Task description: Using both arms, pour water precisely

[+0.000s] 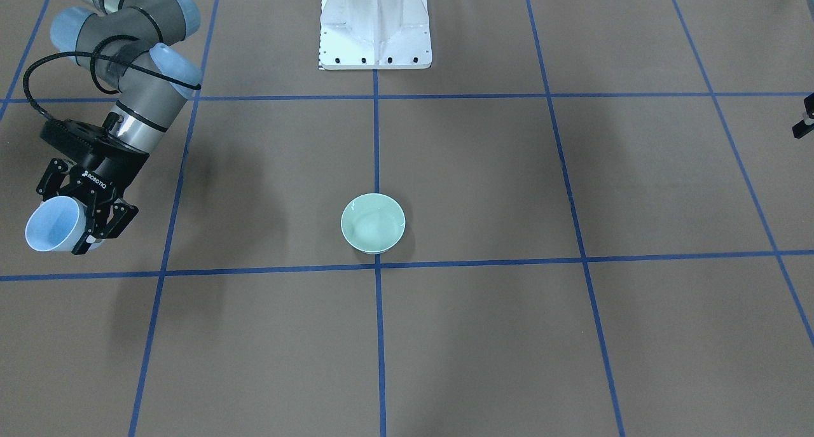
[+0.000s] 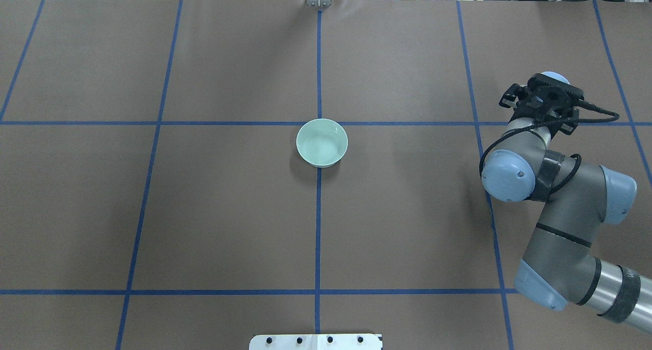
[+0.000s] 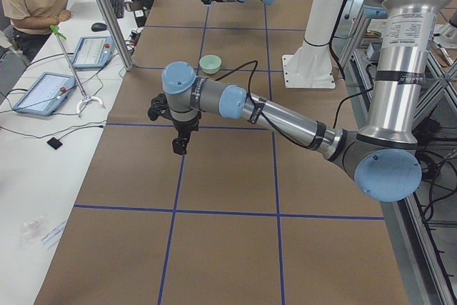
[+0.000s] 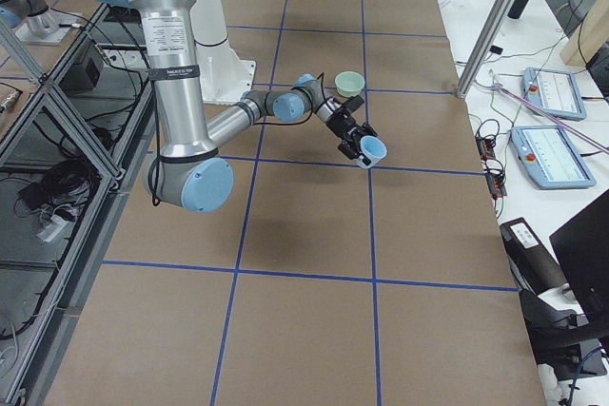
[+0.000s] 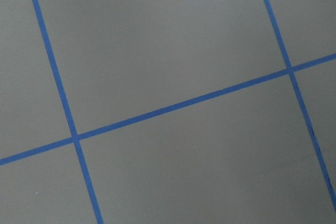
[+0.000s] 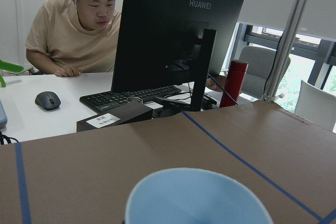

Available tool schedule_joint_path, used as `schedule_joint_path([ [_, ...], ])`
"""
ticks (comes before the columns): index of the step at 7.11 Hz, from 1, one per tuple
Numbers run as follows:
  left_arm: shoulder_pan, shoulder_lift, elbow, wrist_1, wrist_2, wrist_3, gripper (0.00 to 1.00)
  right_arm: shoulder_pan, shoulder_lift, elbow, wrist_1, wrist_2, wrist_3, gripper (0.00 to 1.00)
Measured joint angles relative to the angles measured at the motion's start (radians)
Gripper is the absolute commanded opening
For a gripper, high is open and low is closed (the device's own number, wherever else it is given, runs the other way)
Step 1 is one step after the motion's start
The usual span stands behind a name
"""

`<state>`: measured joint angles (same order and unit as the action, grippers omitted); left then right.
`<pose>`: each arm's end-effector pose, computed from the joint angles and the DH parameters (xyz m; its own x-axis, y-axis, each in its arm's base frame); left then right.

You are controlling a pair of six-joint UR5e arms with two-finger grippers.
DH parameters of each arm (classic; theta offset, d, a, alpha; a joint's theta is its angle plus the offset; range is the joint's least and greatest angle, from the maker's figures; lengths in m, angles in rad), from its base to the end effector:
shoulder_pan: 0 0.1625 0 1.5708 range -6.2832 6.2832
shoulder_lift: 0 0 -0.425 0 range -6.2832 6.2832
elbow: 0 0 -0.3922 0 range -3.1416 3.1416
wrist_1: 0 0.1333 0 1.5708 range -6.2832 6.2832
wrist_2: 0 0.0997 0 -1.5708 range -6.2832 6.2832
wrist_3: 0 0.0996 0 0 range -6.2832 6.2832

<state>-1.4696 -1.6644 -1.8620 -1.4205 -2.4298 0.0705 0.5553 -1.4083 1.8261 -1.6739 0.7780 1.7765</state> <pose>-0.0055 -0.5185 0.4785 0.6236 0.3086 -0.7183 -0.1425 0.9483 0.2837 -0.3543 -0.4602 0.4584 0.6771 0.5888 0.4414 -0.7107 0.3676 0.5998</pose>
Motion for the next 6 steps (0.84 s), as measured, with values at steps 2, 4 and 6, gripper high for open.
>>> schedule_joint_path([
  [2, 0.0, 0.0, 0.0, 0.0, -0.001, 0.0, 1.0, -0.04, -0.022, -0.084, 0.0, -0.036, 0.111, 0.0],
  [4, 0.0, 0.001, 0.001, 0.0, -0.002, 0.0, 1.0, -0.081, -0.024, -0.172, 0.0, -0.065, 0.206, 0.25],
  [6, 0.0, 0.001, 0.002, 0.0, -0.002, 0.0, 1.0, -0.103, -0.025, -0.213, -0.001, -0.073, 0.252, 0.67],
])
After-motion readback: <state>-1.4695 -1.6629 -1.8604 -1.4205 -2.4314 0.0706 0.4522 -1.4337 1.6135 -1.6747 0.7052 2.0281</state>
